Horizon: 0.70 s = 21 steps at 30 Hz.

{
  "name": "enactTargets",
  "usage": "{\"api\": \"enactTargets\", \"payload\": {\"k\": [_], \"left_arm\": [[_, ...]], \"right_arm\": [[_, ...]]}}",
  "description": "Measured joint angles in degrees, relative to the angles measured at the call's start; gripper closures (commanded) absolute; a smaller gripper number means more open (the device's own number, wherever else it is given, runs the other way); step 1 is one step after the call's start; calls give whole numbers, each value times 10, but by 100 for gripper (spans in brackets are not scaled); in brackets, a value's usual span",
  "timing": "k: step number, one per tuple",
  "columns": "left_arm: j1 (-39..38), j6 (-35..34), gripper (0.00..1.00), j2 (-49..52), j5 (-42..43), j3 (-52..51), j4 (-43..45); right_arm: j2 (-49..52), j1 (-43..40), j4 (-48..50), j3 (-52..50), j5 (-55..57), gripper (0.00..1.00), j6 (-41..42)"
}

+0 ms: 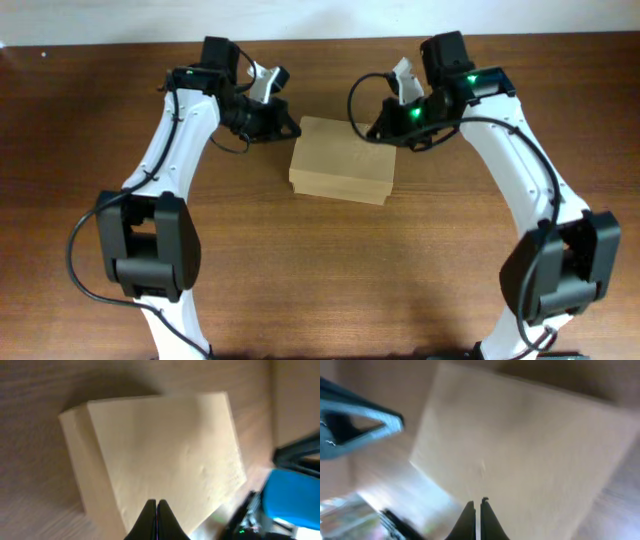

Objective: Pack container
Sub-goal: 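Fold the lid down over the box with both grippers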

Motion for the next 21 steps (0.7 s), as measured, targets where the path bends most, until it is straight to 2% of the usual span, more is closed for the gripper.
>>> {"api": "enactTargets", "payload": {"k": [8,14,21], "left_arm": [[-76,12,98,-37,-153,0,-55],[-108,15,98,-37,-233,-3,-57],[-109,16,98,-37,-274,-38,-42]], "right_arm": [[-12,61,-83,-2,118,96,-15],[-13,71,-60,-30,166,96,-16],[-13,69,9,-111,177,96,-16]]}}
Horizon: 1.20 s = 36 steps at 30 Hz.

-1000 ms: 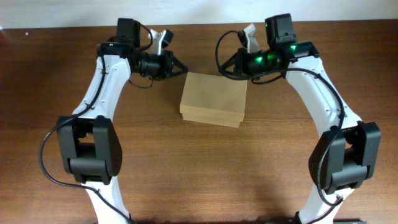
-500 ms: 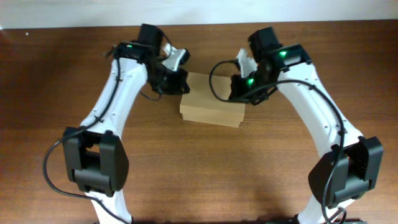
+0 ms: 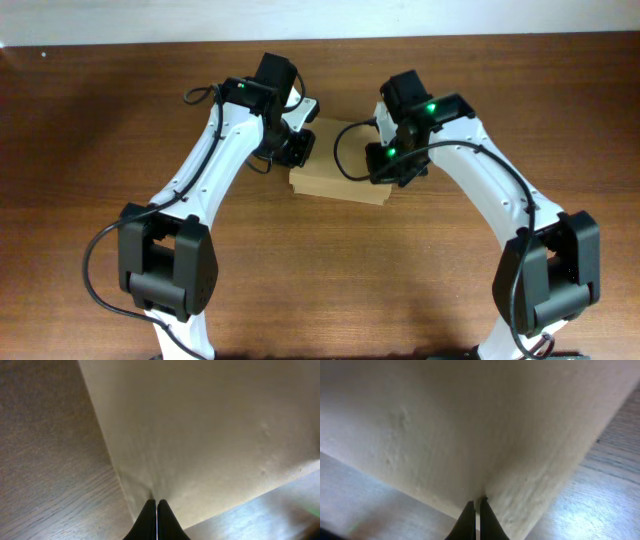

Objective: Pack container
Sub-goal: 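Fold the lid down over the box with both grippers, then press the lid closed with both grippers and lift away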

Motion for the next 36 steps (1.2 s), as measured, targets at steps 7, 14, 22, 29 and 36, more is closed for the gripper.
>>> {"api": "enactTargets", "payload": {"k": [7,14,22,29,36], "left_arm": [[0,0,98,-4,-5,-27,19],[0,0,97,-5,-29,27,-5],[13,7,67,-69,-130,217,-96],[83,20,48,-168,-173,280,-143],[182,24,30,-273,-200,186,-99]], "right_arm": [[-15,0,26,-28,-3,96,-4],[-15,-7,-64,40,27,96,-17],[-32,-41,-221,286,125,96,-32],[-96,-82,-315,439,163,96,-50],[-246,-137,-290,369,169,96,-57]]}}
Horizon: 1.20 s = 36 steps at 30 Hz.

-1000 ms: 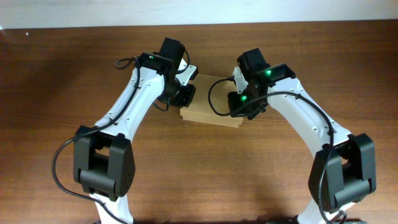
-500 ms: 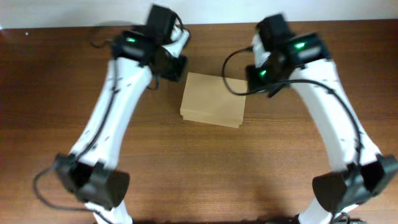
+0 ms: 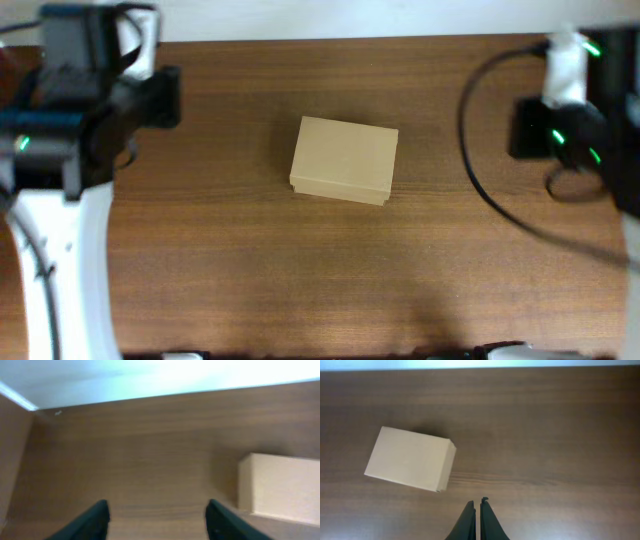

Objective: Pack container

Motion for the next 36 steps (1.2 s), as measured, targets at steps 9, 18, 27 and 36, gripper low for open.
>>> {"api": "enactTargets", "payload": {"k": [9,18,27,36], "left_arm": [[35,3,0,-245,-2,-402,149],[35,3,0,-405,-13,-592,168],[35,3,0,-388,-17,-640,169],[35,3,0,-383,-17,-640,168]], "right_arm": [[-365,26,105,-342,43,95,-1],[-634,41,144,-579,103,1,-4],[-671,42,210,-598,118,1,-3],[-671,42,210,-598,119,1,-3]]}}
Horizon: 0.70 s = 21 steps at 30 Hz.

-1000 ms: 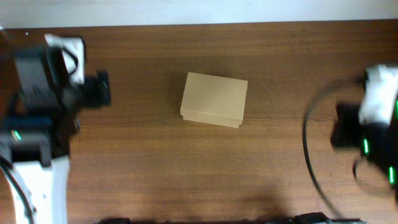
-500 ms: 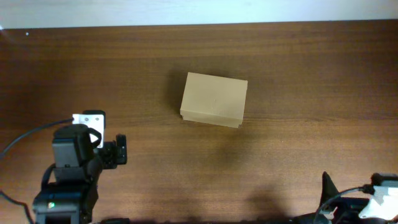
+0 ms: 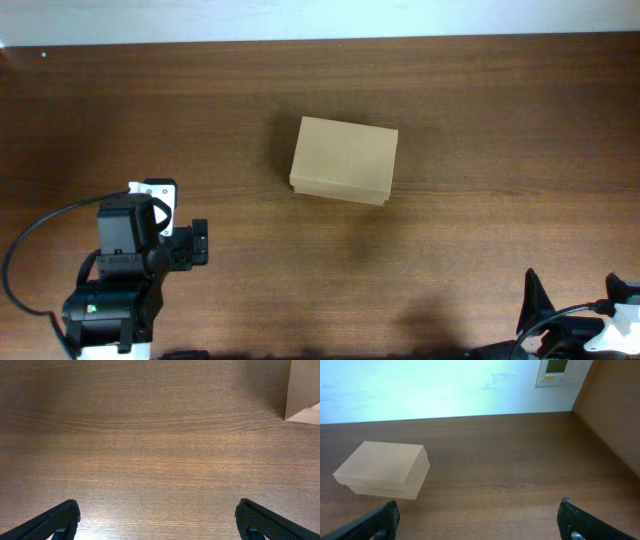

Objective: Pack container

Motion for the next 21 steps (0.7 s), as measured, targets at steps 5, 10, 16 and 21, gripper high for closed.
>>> {"api": "enactTargets", "payload": {"k": [5,10,16,21], "left_arm": [[0,0,0,0,0,0,0],[0,0,0,0,0,0,0],[0,0,0,0,0,0,0],[0,0,0,0,0,0,0]], "right_arm": [[0,0,0,0,2,1,0],[0,0,0,0,11,1,-2],[0,-3,36,-7,84,1,-9],[-16,-43,154,-68,119,1,-12]]}}
